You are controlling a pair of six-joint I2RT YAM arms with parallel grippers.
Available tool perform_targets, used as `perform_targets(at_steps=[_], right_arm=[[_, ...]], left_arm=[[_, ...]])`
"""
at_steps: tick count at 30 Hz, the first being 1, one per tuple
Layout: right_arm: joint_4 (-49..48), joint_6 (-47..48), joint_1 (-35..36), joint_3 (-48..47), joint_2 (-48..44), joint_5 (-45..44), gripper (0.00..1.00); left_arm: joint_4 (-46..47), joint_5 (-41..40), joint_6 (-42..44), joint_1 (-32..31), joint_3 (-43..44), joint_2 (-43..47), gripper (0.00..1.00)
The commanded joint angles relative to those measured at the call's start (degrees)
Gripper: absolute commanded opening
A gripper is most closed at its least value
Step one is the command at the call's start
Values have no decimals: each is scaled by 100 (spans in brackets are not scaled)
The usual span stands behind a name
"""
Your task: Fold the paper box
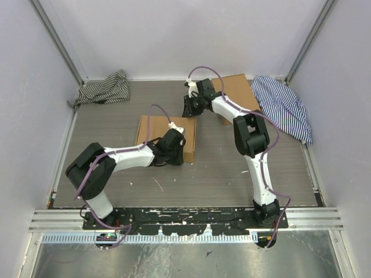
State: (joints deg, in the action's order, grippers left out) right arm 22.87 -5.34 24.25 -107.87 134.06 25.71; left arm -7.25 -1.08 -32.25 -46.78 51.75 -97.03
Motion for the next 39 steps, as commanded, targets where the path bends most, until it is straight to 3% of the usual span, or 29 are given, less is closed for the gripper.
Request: perform_targets(at_steps=[1,3,7,11,16,20,27,35,39], right_arm=[[918,399,279,343,-373,766,28],[928,445,343,498,-455,791,28],[876,486,418,760,-579,1025,28],[1211,781,537,707,-525,1384,28],[1633,1074,730,647,-334,1131,28],[1712,1001,730,559,-221,1082,27],[1609,439,565,394,-234,290,26],[1593,15,355,243,-625,-712,26],[1629,21,352,-180,-653,-716,29]], left_arm=[[839,-1496,-115,-189,-86,-69,18],[1172,-2196,-137,-420,-206,42,17],[1478,-2866,-211,-781,-99,51,16],[1503,-3894,-336,-1222,264,-332,8],[1676,-5111,-333,-1541,409,-615,3],[1462,-5110,-159,-1559,522,-606,5],[610,-4429,-42,-1658,458,-108,19],[-359,-3731,-478,-1819,409,539,28],[-838,-3684,-847,-1940,271,818,29]])
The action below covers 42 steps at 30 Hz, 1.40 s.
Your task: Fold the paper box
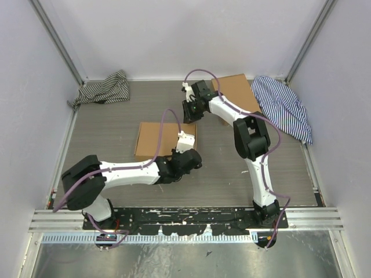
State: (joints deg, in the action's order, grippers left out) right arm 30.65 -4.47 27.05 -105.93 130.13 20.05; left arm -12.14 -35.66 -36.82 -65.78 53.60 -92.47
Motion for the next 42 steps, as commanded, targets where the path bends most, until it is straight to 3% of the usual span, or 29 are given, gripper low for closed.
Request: perform_targets(at_steps=[1,10,17,23,29,36,42], right_arm=[[883,-62,73,-516,-227,-78,30],[941,-114,89,-1475,356,616,37],[1092,-104,190,-2042,874,822,38],[1309,307,449,-1798,953,857,38],[1307,470,704,-1212,583,358,37],[1233,449,697,-879,257,31,39],[1122,412,690,-936,-95,-176,43]], left_arm=[[-376,-187,-448,-52,-6,461,29],[-550,-265,-1051,-77,-747,1255,29],[-942,-415,-1214,-75,-992,1066,27],[-677,-295,-1104,-75,-773,450,27],[-688,-237,-892,-93,-202,-55,24],[-756,-241,-886,-158,-216,266,25],[-1114,-338,-915,-351,-105,835,32]])
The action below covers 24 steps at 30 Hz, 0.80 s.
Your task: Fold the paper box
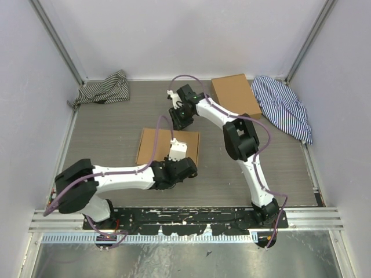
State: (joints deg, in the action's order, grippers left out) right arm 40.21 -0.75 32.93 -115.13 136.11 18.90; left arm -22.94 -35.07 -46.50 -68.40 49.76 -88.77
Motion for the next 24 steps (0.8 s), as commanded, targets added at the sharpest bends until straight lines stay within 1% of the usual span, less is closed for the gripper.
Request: perform_targets(at_steps=[1,4,7,10,12,13,14,15,17,18,19,20,21,24], right_arm=[[161,40,100,-63,-777,-99,45],[137,16,100,-212,-965,-347,54],[-49,-165,61,-135,-1295,-951,65],[-503,-538,-72,402,-1896,-1411,69],[-855,-894,-226,974,-2409,-1628,72],[-1019,-1027,-320,1280,-2709,-1705,80],[-1144,-1150,-391,1620,-2996,-1826,97],[-1256,-1257,-441,1952,-3305,-1963,100],[-1348,-1398,-487,2517,-3869,-2275,100],[-1436,-1448,-489,2801,-4163,-2363,100],[-1557,-1499,-489,3144,-4447,-2364,100],[-1659,-1532,-489,3459,-4761,-2350,100],[-1749,-1547,-493,3786,-5150,-2355,100],[-1810,-1578,-482,4574,-5883,-2334,100]], left_arm=[[-125,-414,53,-144,321,545,34],[-363,-503,-4,-318,450,726,37],[-683,-715,-162,-496,540,901,38],[-1038,-1005,-290,-540,495,1207,41],[-1381,-1343,-250,-535,430,1528,45],[-1589,-1578,-155,-526,404,1795,50],[-1782,-1835,2,-521,388,1993,59],[-1959,-2009,173,-500,383,2185,69],[-2531,-2310,311,-375,472,2556,85],[-2776,-2327,381,-243,543,2750,94],[-2883,-2174,557,13,597,2962,100],[-2869,-1886,906,368,637,3159,98],[-2799,-1423,1133,816,662,3375,98],[-2685,102,1626,2644,626,3806,98]])
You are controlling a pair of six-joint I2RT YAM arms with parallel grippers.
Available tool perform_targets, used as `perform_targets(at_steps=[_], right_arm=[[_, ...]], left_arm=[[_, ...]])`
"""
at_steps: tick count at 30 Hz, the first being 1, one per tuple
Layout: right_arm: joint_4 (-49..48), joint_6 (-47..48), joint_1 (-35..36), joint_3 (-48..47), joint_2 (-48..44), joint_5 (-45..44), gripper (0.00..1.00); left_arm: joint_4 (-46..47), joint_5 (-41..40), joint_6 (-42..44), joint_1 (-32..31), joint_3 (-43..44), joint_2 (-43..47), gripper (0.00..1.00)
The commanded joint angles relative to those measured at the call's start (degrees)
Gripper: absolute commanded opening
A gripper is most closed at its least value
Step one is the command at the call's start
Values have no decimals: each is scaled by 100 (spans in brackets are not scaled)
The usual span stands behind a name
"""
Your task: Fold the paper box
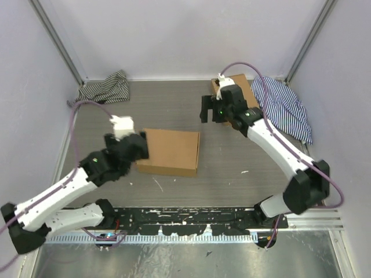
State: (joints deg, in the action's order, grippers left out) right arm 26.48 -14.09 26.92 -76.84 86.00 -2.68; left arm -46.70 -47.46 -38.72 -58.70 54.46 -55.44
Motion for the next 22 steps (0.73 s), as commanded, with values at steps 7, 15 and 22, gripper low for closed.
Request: perform_targets(at_steps=[7,15,22], right_arm=[[-272,-279,118,1711,-2413,-360,100],[75,-390,121,2118,-3231,-739,100],[87,-360,119,2295,-3702,-727,100]], left_arm=[[-187,3597,1321,4505,-161,102,98],[-261,3503,1365,4675,-364,574,98],[-185,3311,1468,4674,-867,1458,98]])
